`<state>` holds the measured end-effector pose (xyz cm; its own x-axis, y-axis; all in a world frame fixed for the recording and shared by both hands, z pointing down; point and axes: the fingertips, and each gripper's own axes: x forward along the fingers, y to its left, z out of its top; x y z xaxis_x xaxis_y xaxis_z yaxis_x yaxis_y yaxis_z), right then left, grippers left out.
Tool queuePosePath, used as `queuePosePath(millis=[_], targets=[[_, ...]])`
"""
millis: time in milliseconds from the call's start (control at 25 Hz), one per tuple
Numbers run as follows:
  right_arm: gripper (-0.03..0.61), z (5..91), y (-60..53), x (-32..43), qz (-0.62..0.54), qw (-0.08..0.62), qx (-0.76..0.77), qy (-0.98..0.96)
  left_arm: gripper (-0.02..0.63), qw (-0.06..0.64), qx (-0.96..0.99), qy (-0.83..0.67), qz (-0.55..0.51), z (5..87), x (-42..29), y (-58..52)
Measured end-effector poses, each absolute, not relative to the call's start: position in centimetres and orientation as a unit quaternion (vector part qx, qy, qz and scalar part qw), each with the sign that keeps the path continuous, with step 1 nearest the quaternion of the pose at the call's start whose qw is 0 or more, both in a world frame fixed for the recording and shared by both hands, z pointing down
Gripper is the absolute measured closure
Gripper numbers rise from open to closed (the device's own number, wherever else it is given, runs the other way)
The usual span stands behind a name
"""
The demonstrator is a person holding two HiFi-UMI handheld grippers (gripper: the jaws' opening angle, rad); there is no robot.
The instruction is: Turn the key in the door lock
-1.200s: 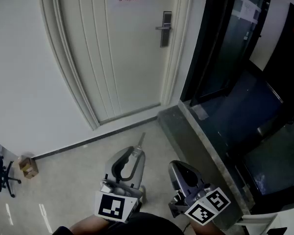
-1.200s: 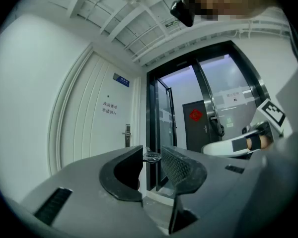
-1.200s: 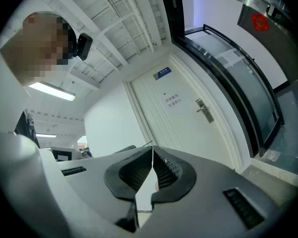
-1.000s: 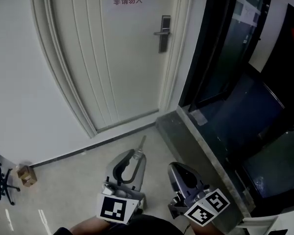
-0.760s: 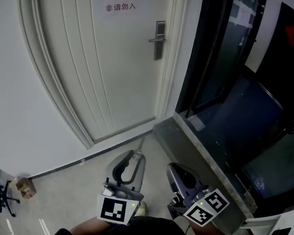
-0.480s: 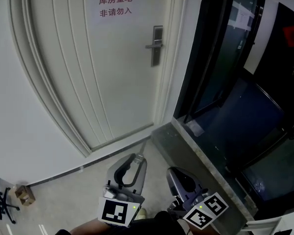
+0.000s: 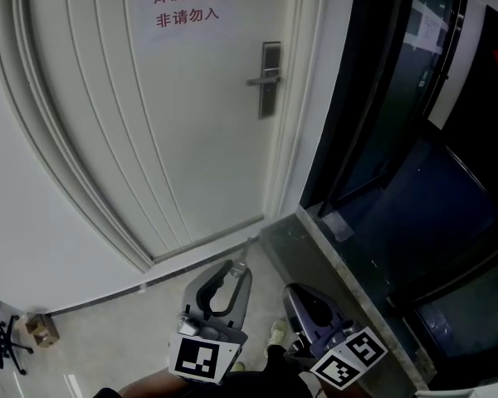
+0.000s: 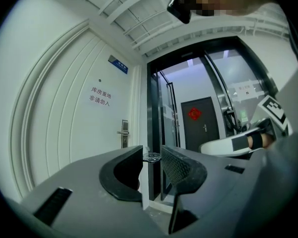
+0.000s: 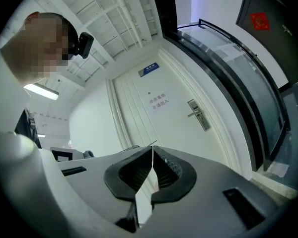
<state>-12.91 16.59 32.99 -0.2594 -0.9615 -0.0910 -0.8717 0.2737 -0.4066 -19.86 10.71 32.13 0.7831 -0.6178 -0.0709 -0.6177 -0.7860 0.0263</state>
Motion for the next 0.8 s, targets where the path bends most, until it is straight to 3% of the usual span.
queuePosePath(millis=[800], targets=[[0.563, 31.1, 2.7, 9.4, -0.148, 0.162, -0.540, 0.812, 0.500, -0.022, 0.909, -0.415, -0.036, 30.4, 1.5, -5.3]])
